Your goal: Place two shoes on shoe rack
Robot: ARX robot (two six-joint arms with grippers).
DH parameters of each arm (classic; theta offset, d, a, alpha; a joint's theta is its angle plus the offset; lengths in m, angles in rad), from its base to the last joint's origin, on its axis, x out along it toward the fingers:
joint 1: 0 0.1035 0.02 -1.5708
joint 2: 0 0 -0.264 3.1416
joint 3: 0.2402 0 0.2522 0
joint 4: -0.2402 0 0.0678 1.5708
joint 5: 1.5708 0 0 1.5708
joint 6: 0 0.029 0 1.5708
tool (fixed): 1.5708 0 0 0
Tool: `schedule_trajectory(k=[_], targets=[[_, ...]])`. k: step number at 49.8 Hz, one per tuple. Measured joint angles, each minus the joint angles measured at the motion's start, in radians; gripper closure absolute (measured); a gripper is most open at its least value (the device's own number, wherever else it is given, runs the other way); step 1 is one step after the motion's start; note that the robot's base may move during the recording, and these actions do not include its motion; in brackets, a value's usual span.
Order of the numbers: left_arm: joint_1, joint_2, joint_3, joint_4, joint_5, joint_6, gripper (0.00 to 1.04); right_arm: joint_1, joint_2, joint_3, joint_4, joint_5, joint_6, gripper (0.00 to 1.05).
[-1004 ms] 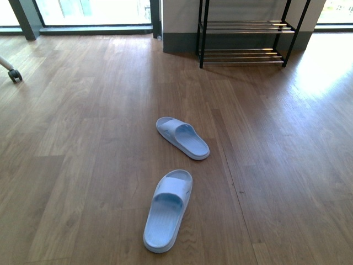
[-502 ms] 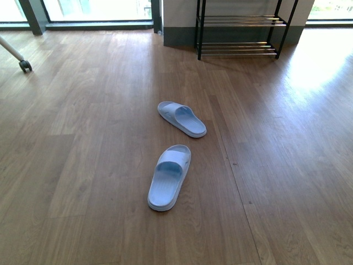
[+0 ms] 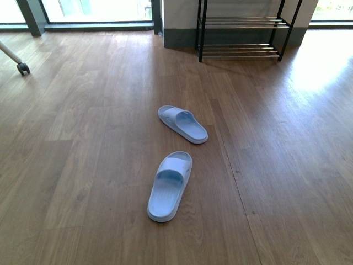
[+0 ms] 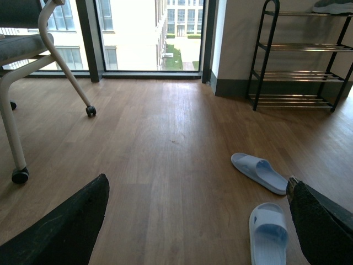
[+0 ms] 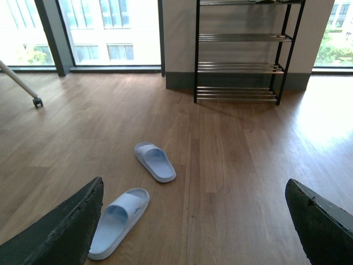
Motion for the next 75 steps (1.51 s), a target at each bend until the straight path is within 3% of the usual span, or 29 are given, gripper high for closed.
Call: schedule_trajectory(k=[75], targets=[[0.000, 0.000, 0.000, 0.000, 0.000, 0.000, 0.09, -0.001, 0.002, 0.000, 0.000, 0.000, 0.000, 0.09]])
